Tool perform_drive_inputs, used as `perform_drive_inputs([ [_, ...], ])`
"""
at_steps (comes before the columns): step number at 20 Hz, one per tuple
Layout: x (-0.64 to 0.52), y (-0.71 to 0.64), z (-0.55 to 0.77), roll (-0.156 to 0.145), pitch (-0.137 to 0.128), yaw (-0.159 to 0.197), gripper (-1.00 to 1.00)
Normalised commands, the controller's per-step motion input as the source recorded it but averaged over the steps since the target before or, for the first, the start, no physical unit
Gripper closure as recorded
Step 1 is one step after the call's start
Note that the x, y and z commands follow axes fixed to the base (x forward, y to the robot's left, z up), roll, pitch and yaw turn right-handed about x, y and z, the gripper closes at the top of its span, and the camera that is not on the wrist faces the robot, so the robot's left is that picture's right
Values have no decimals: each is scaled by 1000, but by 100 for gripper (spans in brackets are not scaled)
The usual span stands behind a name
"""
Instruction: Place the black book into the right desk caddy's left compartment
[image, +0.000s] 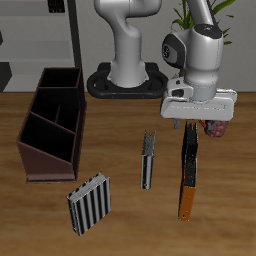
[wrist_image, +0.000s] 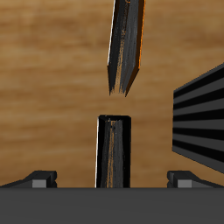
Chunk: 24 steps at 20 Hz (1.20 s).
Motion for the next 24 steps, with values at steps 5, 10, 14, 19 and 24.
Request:
perform_drive_inputs([
  [5, 112, -89, -119, -16, 28, -11, -100],
  [10, 81, -6, -172, 0, 37, -3, -100],
  [14, 64, 22, -188, -6, 45, 0, -100],
  [19, 2, 47, -166, 8, 31, -4, -100],
  [24, -27, -37, -118, -5, -5, -21, -100],
])
